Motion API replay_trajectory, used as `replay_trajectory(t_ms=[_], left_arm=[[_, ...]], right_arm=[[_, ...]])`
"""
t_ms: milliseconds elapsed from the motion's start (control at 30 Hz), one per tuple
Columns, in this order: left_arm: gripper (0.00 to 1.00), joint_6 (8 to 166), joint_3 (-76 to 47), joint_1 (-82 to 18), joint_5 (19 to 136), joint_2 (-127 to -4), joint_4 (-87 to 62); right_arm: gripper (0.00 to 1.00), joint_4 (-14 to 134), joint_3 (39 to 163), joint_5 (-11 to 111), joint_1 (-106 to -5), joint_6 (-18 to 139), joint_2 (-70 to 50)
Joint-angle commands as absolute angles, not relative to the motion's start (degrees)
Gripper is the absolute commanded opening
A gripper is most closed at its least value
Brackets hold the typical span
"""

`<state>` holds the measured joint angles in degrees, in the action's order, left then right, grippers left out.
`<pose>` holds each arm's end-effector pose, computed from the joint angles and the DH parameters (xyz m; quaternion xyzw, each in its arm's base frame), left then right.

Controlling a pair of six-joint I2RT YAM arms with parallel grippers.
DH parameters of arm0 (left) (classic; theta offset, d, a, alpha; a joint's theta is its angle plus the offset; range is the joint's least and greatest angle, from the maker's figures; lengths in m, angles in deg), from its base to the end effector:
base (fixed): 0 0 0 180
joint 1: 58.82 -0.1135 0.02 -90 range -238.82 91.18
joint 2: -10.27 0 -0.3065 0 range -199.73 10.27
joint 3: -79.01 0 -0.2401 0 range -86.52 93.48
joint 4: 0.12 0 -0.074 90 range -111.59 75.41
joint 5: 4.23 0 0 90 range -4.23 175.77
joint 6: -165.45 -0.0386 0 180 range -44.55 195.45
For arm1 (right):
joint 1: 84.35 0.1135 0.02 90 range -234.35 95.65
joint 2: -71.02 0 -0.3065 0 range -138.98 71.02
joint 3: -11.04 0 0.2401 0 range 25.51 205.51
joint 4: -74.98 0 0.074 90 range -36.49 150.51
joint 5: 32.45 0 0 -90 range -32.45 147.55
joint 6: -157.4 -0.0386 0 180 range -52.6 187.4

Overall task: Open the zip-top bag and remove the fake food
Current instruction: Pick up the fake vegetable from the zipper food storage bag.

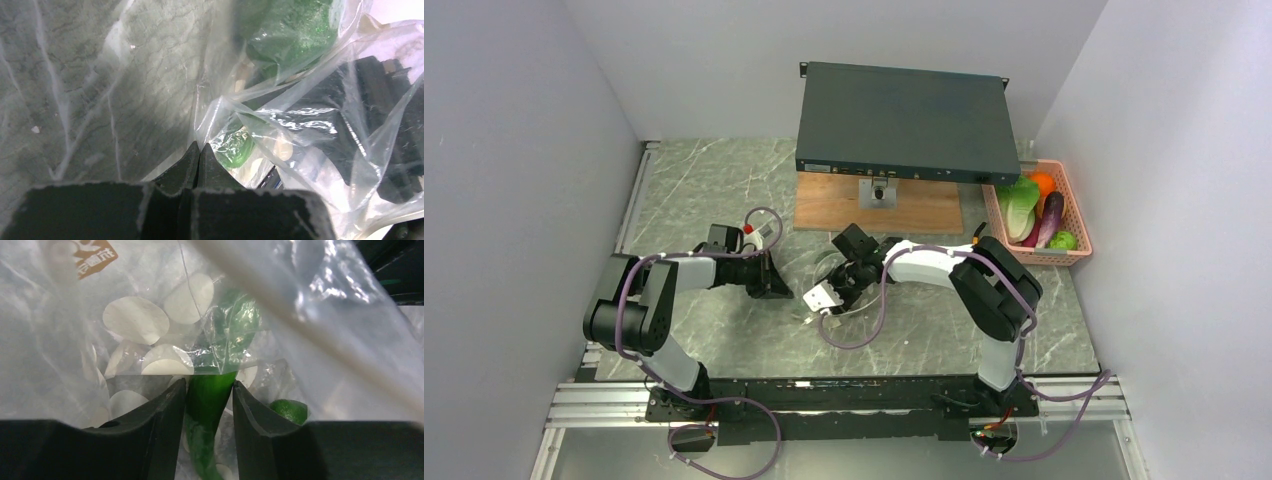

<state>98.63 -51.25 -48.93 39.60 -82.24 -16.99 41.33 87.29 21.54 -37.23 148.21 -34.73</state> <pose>0.2519 -0.0722 0.1697 -0.0008 0.8937 -0.4313 0.1232 0.2281 0.2790 0.1964 -0.8627 0.3415 0.2238 0.2985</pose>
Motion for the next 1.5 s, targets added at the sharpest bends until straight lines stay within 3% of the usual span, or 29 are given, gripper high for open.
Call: replay_trajectory(t_ms=[0, 67, 300, 633, 1233, 1467], left_arm=[[0.00, 96.7, -49.1, -48.5, 40.0, -81.2, -18.6], [0.00, 96.6, -49.2, -48.3, 40.2, -81.1, -18.7], [0.00, 96.6, -49.4, -48.1, 40.6, -80.6, -18.9], [0.00, 96.3, -49.6, -48.1, 43.9, -77.0, -20.6], [0.00, 97.0, -50.0, -48.3, 47.3, -73.3, -21.6], [0.00, 97.0, -50.3, -48.3, 47.1, -73.1, -21.5]], right_arm=[[0.37, 35.5, 87.6, 22.2, -37.5, 152.5, -36.3], [0.28, 34.4, 87.5, 22.3, -37.4, 153.7, -36.2], [0.15, 29.9, 86.9, 21.6, -37.5, 155.5, -34.2], [0.04, 28.4, 87.1, 19.5, -38.8, 149.1, -28.5], [0.01, 25.6, 84.8, 10.3, -41.8, 145.3, -17.5], [0.00, 32.3, 82.6, 10.4, -43.3, 137.4, -15.1]])
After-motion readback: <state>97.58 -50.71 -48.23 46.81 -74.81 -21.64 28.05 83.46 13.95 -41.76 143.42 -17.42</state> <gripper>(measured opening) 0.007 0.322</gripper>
